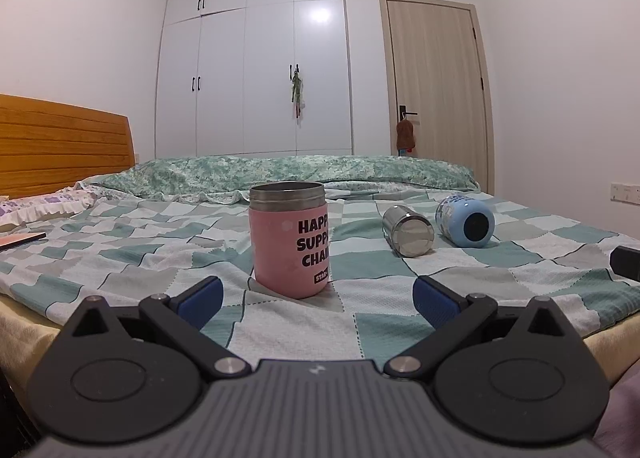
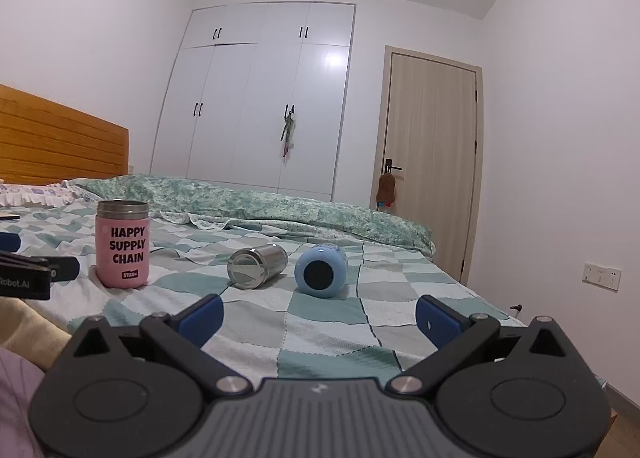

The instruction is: Flip cup upright

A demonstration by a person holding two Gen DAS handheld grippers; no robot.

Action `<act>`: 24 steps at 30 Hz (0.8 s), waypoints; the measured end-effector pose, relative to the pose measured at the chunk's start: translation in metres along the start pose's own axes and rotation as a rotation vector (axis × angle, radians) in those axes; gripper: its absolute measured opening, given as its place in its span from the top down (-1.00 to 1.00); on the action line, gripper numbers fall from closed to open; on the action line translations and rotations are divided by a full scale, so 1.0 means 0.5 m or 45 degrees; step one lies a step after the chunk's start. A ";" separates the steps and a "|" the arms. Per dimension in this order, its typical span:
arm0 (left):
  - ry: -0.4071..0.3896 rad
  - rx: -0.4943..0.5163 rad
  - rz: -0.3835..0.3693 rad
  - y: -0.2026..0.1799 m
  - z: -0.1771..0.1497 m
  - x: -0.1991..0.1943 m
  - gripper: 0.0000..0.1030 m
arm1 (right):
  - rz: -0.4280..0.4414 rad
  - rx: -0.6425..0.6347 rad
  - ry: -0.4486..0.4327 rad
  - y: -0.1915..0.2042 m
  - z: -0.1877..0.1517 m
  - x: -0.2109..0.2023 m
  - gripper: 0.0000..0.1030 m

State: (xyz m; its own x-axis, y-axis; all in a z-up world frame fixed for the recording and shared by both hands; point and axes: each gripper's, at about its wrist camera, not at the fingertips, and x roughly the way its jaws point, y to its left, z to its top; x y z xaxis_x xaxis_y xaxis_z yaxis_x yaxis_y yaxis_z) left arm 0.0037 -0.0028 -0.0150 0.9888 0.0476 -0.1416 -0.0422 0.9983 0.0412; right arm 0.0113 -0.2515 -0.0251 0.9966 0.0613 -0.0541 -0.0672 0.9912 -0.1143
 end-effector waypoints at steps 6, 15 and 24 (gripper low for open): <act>0.001 0.001 -0.001 0.000 0.000 0.000 -1.00 | -0.004 -0.007 0.000 0.002 -0.001 0.001 -1.00; -0.004 0.010 0.000 -0.004 0.000 0.000 -1.00 | -0.003 -0.007 0.000 0.001 -0.002 0.000 -1.00; -0.005 0.009 -0.001 -0.004 0.000 0.000 -1.00 | 0.000 -0.007 -0.001 0.001 -0.002 0.000 -1.00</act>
State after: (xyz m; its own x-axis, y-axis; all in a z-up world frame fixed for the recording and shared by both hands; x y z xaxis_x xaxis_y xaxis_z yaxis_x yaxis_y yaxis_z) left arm 0.0037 -0.0047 -0.0150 0.9894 0.0466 -0.1379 -0.0403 0.9980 0.0480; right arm 0.0114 -0.2509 -0.0260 0.9967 0.0612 -0.0535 -0.0672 0.9905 -0.1196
